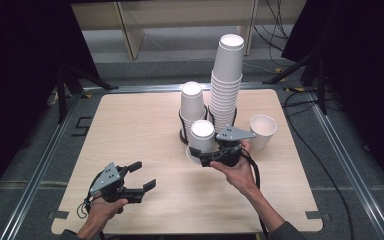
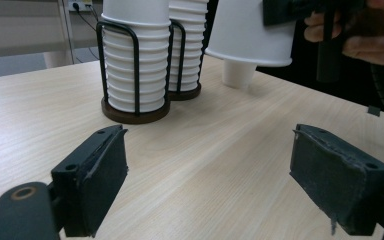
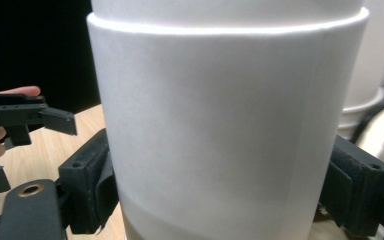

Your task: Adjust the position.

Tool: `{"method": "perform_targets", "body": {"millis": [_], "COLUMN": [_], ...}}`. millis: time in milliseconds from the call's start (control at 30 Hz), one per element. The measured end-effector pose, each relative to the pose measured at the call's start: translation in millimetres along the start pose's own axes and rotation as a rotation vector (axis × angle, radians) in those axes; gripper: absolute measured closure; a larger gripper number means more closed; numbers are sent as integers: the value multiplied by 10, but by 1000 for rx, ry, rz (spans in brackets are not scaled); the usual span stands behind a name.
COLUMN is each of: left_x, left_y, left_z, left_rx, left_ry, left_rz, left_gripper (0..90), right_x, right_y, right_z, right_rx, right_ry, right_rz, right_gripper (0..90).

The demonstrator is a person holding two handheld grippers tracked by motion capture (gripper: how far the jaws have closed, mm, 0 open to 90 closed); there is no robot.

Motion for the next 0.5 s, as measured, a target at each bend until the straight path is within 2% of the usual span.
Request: {"method": "perform_targets", "body": {"millis": [67, 100, 133, 167, 200, 267, 333, 367, 400, 467, 500], "left_x": [10, 23, 25, 3, 5, 1, 14, -2, 5, 0, 0], "left_y": [13, 36, 49, 40, 50, 62, 88, 73, 79, 84, 88], "left_z": [-10, -23, -35, -25, -32, -48, -89, -87, -100, -114, -121], "left_rx": [-3, -14, -17, -4, -6, -13, -37, -27, -32, -37, -39], "left_ry": [-3, -9, -14, -1, -3, 7, -3, 6, 6, 3, -2], "left_rz": [-8, -28, -32, -6, -10, -5, -27, -3, -10, -6, -7], "left_gripper": [145, 145, 145, 145, 145, 145, 145, 145, 146, 146, 146], "right_x": [-6, -17, -24, -25, -29, -52, -65, -63, -63, -75, -85], "right_y": [39, 66, 75, 90, 125, 158, 216, 251, 281, 347, 378], "right_z": [25, 61, 69, 66, 104, 132, 186, 212, 226, 281, 339], "right_rx": [10, 31, 26, 22, 46, 50, 69, 81, 84, 104, 130], "right_ry": [-11, 9, 11, -3, 19, 17, 20, 9, -15, -19, 5], "right_rz": [6, 10, 19, 22, 15, 31, 27, 18, 17, 15, 16], "right_gripper": [165, 166, 165, 165, 165, 166, 166, 166, 165, 166, 166]}}
Point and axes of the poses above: each handheld gripper's, and its own axes: y roughly forward along the jaws, x roughly out of its top, z roughly to its left, the point moved 10 cm from there along y, roughly forward along the jaws, and after that the axes turned 11 degrees about x, right-handed, at the moved point
